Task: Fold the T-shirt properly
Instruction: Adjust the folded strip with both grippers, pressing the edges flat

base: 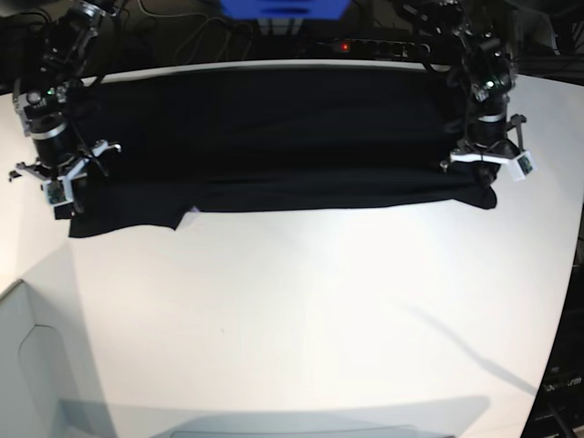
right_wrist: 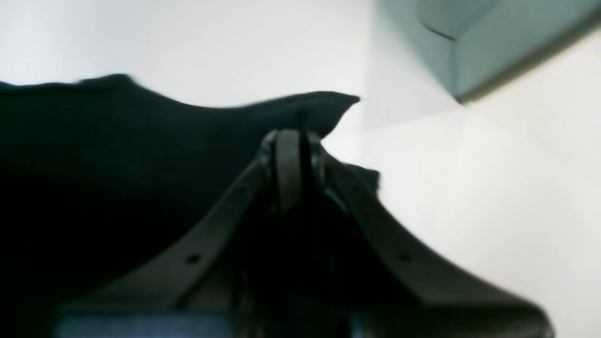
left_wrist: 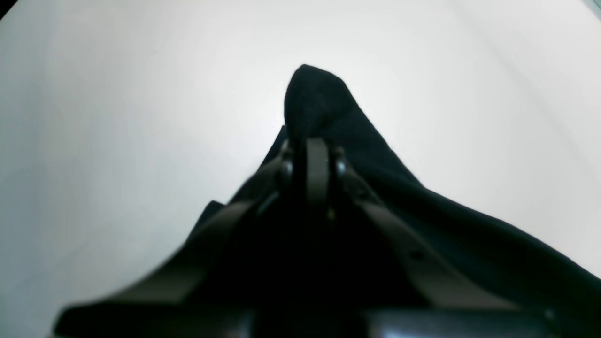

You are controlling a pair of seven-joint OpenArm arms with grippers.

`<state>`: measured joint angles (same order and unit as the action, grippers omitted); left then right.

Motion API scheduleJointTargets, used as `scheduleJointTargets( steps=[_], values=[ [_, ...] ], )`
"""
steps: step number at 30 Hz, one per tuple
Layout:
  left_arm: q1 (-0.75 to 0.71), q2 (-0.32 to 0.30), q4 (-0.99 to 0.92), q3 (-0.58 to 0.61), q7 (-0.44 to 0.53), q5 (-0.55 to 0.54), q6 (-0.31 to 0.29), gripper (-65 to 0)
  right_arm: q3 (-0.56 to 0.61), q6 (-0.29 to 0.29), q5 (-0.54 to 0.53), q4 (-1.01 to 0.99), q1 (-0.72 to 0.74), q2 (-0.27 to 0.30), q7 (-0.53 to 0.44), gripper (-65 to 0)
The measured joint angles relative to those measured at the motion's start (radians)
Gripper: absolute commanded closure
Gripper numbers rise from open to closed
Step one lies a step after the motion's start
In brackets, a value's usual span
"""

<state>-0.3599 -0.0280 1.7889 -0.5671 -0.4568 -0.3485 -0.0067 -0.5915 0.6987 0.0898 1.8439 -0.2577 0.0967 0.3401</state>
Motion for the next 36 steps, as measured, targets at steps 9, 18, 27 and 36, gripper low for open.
scheduleJointTargets(
  steps=[9,18,27,36],
  values=[
    [-0.018,0.000,0.000,0.002,0.001,0.000,0.000,0.0,-0.066,0.000,-0.044,-0.018,-0.047,-0.031,-0.010,0.0],
    [-0.045,0.001,-0.001,0.002,-0.004,-0.001,0.000,0.0,-0.097,0.000,-0.045,-0.123,-0.069,-0.047,-0.006,0.0],
    [-0.059,0.000,-0.001,0.001,-0.003,0.000,0.000,0.0,-0.097,0.000,-0.044,-0.149,-0.064,-0.047,-0.003,0.0],
    [-0.094,0.000,-0.001,0.000,-0.003,0.000,0.000,0.0,-0.097,0.000,-0.044,-0.144,-0.068,-0.042,-0.007,0.0]
  ],
)
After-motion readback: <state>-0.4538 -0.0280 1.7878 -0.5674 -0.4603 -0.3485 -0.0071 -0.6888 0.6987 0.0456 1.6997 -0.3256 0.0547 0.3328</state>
